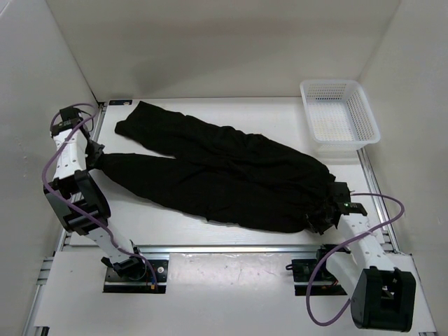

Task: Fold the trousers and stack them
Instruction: Fold the trousers

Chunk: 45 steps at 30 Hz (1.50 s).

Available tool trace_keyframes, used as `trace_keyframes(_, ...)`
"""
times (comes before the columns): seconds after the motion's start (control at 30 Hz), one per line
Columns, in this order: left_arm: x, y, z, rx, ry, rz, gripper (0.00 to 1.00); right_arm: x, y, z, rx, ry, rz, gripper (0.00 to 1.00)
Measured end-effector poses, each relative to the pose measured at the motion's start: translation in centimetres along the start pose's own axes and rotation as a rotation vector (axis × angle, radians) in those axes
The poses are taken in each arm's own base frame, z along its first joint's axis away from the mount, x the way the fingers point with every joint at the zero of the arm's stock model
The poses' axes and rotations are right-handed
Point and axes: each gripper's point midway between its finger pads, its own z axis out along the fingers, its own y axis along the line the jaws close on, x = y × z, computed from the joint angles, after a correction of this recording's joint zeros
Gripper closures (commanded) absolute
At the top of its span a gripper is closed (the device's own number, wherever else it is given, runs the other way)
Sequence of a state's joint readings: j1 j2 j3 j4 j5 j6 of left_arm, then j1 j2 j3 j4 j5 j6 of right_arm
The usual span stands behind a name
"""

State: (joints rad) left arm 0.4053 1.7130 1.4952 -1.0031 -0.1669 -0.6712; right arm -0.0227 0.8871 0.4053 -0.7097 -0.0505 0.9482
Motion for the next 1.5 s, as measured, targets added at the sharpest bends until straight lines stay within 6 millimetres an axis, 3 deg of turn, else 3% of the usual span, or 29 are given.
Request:
trace_keyframes(0.07, 0.0, 0.0, -0.1, 0.001, 0.0, 0.001, 0.9, -0.1, -0.1, 0.3, 0.007, -0.011, 0.0, 1.0)
trace_keyframes(0.23, -0.5, -0.4, -1.0, 0.017, -0.005, -0.001, 0.9, -1.3, 0.3, -1.3, 0.031, -0.081, -0.033, 1.0)
trace_keyframes(0.47, -2.8, -1.9, -4.5, 0.085, -0.069, -0.014, 0.9, -4.7, 4.5, -9.6, -0.165, -0.316, -0.079, 1.0)
trace_keyframes(0.73, -4.0, -0.5, -9.4, 0.134, -0.155, -0.034, 0.9, -3.8, 2.0, -12.9, -0.125, -0.348, -0.069, 1.0)
trace_keyframes(0.9, -4.8, -1.2, -11.4, 0.17, -0.203, 0.029, 0.9, -5.2, 3.2, -16.6, -0.155, -0.431, -0.054, 1.0)
trace_keyframes(1.07, -7.1, -6.6, -12.0, 0.241, -0.251, 0.14, 0.9, -8.0, 6.1, -16.6, -0.101, -0.444, -0.057, 1.0)
trace_keyframes(1.27, -8.6, -17.3, -9.0, 0.338, -0.281, 0.299, 0.89, -11.1, 8.7, -13.0, -0.012, -0.436, -0.072, 1.0)
trace_keyframes(1.33, -8.5, -21.3, -7.3, 0.388, -0.294, 0.345, 0.77, -12.3, 9.5, -11.7, 0.015, -0.436, -0.074, 1.0)
trace_keyframes(1.37, -8.5, -23.5, -6.5, 0.427, -0.313, 0.361, 0.63, -13.1, 10.0, -10.9, 0.023, -0.441, -0.07, 1.0)
trace_keyframes(1.4, -8.2, -25.4, -5.3, 0.456, -0.324, 0.377, 0.38, -14.1, 10.4, -10.0, 0.037, -0.445, -0.064, 0.86)
trace_keyframes(1.43, -7.6, -26.8, -4.0, 0.478, -0.322, 0.392, 0.0, -15.1, 10.8, -9.1, 0.05, -0.448, -0.054, 0.68)
trace_keyframes(1.47, -6.9, -27.9, -2.7, 0.496, -0.311, 0.406, 0.0, -16.0, 11.0, -8.3, 0.066, -0.448, -0.042, 0.48)
trace_keyframes(1.5, -6.1, -28.9, -1.5, 0.514, -0.291, 0.407, 0.0, -16.8, 11.3, -7.8, 0.079, -0.447, -0.034, 0.2)
